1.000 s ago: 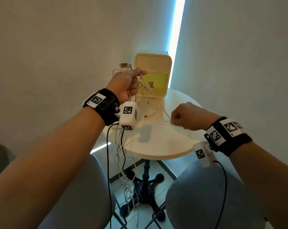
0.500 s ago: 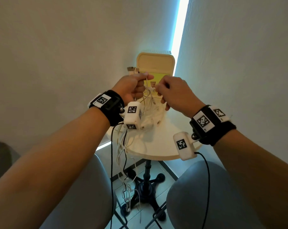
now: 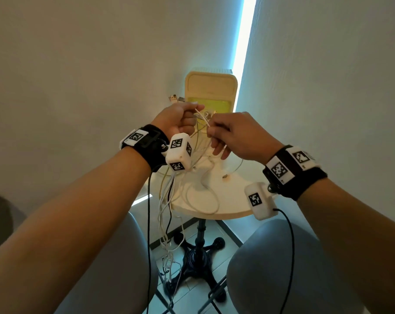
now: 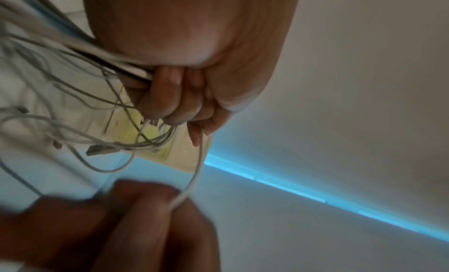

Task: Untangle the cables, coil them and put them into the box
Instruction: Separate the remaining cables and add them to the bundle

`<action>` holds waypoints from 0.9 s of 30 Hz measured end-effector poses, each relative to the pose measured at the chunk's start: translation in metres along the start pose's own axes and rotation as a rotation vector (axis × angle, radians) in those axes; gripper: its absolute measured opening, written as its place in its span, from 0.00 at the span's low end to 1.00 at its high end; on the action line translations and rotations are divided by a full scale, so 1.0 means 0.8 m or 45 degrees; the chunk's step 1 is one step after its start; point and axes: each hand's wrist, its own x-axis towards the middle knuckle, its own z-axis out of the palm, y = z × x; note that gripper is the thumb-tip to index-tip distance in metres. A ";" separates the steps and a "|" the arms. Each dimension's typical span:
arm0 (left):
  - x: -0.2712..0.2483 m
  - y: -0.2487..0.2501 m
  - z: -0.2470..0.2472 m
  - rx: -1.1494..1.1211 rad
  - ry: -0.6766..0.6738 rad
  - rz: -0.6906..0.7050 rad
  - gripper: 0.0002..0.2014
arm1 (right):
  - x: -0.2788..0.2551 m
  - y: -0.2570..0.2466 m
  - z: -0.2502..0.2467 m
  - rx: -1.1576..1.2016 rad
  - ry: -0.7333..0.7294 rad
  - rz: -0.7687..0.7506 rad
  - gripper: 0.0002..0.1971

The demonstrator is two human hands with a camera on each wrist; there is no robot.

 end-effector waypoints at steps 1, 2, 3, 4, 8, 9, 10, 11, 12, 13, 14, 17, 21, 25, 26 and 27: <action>0.002 0.001 -0.004 0.001 0.007 -0.028 0.12 | -0.005 0.002 -0.002 -0.006 -0.024 -0.016 0.10; 0.005 0.002 -0.007 0.015 0.013 -0.054 0.12 | -0.011 0.004 -0.003 -0.007 -0.048 -0.029 0.10; 0.007 0.002 -0.009 0.037 0.018 -0.075 0.13 | -0.016 0.006 -0.004 -0.011 -0.079 -0.040 0.10; 0.010 0.001 -0.010 0.060 0.027 -0.092 0.13 | -0.021 0.007 -0.005 -0.019 -0.122 -0.045 0.10; 0.024 -0.007 -0.014 0.114 0.109 -0.147 0.14 | -0.036 0.013 -0.014 -0.154 -0.311 -0.007 0.09; 0.026 -0.009 -0.015 0.124 0.122 -0.154 0.14 | -0.039 0.016 -0.020 -0.230 -0.368 0.026 0.09; 0.025 -0.010 -0.015 0.133 0.128 -0.152 0.14 | -0.041 0.021 -0.025 -0.314 -0.426 0.076 0.10; 0.024 -0.011 -0.016 0.144 0.127 -0.139 0.14 | -0.042 0.026 -0.031 -0.401 -0.474 0.142 0.11; 0.021 -0.011 -0.016 0.157 0.121 -0.118 0.14 | -0.042 0.033 -0.036 -0.488 -0.488 0.218 0.11; 0.019 -0.010 -0.016 0.164 0.113 -0.097 0.14 | -0.040 0.041 -0.040 -0.559 -0.455 0.299 0.11; 0.017 -0.009 -0.017 0.162 0.108 -0.081 0.13 | -0.037 0.048 -0.041 -0.604 -0.375 0.374 0.11; 0.010 -0.009 -0.019 0.162 0.111 -0.069 0.13 | -0.017 0.068 -0.038 -0.496 0.061 0.485 0.12; 0.001 -0.007 -0.016 0.152 0.148 0.016 0.12 | 0.015 0.060 -0.034 0.116 0.345 0.391 0.10; -0.012 0.008 -0.013 0.107 0.121 0.173 0.12 | 0.035 0.045 -0.037 0.040 0.074 0.409 0.24; -0.015 0.011 -0.013 0.112 0.127 0.199 0.12 | 0.038 0.042 -0.038 -0.134 0.103 0.405 0.25; -0.016 0.013 -0.013 0.141 0.141 0.208 0.12 | 0.041 0.039 -0.039 -0.294 0.218 0.379 0.24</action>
